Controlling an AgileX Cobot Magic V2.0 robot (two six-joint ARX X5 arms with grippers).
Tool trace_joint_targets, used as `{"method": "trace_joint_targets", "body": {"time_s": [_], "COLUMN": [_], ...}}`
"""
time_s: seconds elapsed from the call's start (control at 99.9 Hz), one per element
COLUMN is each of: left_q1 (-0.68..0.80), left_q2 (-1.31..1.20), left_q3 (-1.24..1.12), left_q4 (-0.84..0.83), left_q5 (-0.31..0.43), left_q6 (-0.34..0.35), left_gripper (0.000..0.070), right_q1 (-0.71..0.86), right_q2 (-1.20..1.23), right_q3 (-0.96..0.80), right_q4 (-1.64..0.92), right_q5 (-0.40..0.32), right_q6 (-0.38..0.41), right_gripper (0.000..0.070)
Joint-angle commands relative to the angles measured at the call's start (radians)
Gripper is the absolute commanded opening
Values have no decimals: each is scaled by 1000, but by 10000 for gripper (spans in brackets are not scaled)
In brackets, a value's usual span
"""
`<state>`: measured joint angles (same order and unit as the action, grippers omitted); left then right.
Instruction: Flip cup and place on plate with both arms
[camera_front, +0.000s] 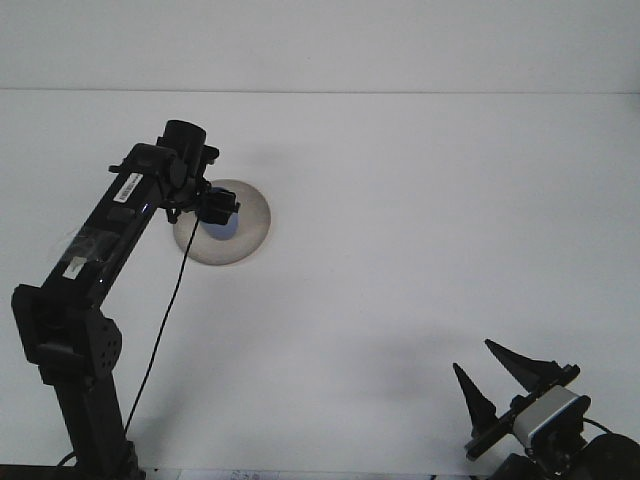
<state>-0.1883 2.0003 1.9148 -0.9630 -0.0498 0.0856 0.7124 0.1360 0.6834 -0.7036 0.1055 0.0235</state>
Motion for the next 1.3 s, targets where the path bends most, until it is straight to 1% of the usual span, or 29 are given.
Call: {"method": "trace_joint_targets", "body": {"time_s": [0.0,0.18,0.28,0.36,0.42,0.53,0.61,0.65,0.71,0.84,0.901,0.981,1.081,1.201,1.241,1.291], "left_q1": [-2,-2,-2,-2,-2,-2,-11,-14,-19,-55,-80,-125,-164,-192,-198,-203], "left_q2": [13,-65,-171,-275,-353,-483,-576,-630,-726,-974,-1077,-1234,-1405,-1574,-1619,-1665], "left_q3": [64,199,227,227,227,220,173,122,4,-364,-527,-773,-1012,-1203,-1244,-1279], "left_q4": [-15,-66,-51,-45,-55,-93,-105,-97,-58,82,134,214,290,356,372,382], "left_q5": [6,6,6,6,11,43,94,114,122,123,126,129,129,129,129,129], "left_q6": [-28,-46,-56,-80,-82,-79,-96,-100,-107,-158,-203,-295,-405,-501,-523,-535], "left_gripper": [511,510,509,509,509,509,508,508,507,505,505,505,505,505,505,501], "right_q1": [7,7,7,7,7,7,7,7,7,7,7,7,7,7,7,7], "right_q2": [2,2,2,2,2,2,2,2,2,2,2,2,2,2,2,2], "right_q3": [4,4,4,4,4,4,4,4,4,4,4,4,4,4,4,4], "right_q4": [2,-6,-7,-7,-7,-8,-8,-8,-8,-9,-9,-9,-13,-28,-34,-42], "right_q5": [0,0,1,2,9,34,43,51,53,53,53,52,52,51,50,50], "right_q6": [11,11,11,11,11,12,11,11,11,11,11,12,15,15,15,15], "right_gripper": [398,398,399,399,405,428,428,428,428,428,428,428,428,427,427,426]}}
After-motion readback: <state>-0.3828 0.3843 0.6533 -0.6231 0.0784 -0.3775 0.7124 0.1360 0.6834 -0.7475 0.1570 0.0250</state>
